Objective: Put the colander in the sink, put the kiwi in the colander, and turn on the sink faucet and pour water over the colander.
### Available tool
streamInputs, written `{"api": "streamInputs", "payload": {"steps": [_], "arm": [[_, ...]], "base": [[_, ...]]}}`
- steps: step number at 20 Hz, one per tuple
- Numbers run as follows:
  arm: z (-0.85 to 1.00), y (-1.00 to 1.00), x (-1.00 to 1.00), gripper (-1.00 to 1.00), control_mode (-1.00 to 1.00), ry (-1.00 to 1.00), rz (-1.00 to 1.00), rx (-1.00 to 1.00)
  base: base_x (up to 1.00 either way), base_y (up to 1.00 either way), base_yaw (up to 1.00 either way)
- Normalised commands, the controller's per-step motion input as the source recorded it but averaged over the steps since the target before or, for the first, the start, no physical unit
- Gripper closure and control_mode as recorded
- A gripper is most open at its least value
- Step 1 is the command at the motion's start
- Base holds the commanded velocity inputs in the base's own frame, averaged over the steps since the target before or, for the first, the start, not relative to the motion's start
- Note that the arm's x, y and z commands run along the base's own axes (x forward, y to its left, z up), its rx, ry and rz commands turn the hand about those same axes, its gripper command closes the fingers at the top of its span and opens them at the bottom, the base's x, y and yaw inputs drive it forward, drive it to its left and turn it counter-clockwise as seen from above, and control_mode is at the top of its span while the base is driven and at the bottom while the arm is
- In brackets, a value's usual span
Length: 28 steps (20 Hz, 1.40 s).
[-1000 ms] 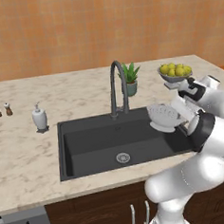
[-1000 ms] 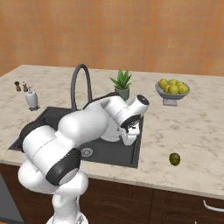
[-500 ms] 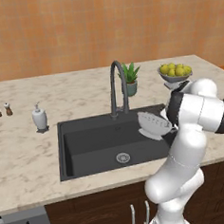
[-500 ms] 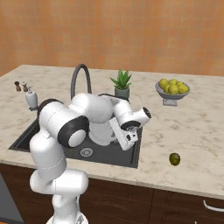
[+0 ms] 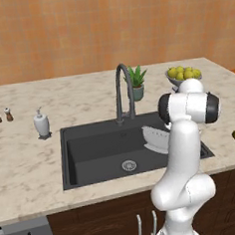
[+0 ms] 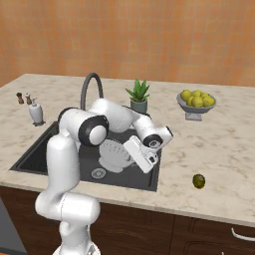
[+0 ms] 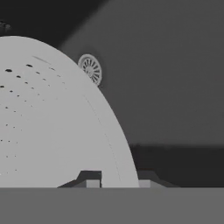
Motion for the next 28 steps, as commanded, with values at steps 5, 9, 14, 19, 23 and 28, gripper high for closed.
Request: {"api": "streamInputs", "payload": {"steps": [5, 9, 14, 19, 23, 28], "arm": [[-0.34, 0.33, 0.43, 1.0, -1.0, -0.29, 0.33, 0.01], [-0.39, 0.45, 0.33, 1.0, -1.0, -0.31, 0.28, 0.0], [-0.25, 0.16, 0.34, 1.0, -1.0, -0.28, 0.11, 0.01], [-0.46, 0.3, 0.18, 1.0, -1.0, -0.25, 0.0, 0.0], [-0.34, 0.35, -0.49, 1.0, -1.0, -0.38, 0.05, 0.0], [-0.31, 0.23, -0.66, 1.0, -1.0, -0.3, 0.02, 0.0]], "base": [[0.0, 0.0, 0.0], [0.0, 0.0, 0.0], [0.0, 0.0, 0.0], [0.0, 0.0, 0.0], [0.0, 0.0, 0.0], [0.0, 0.0, 0.0]]}}
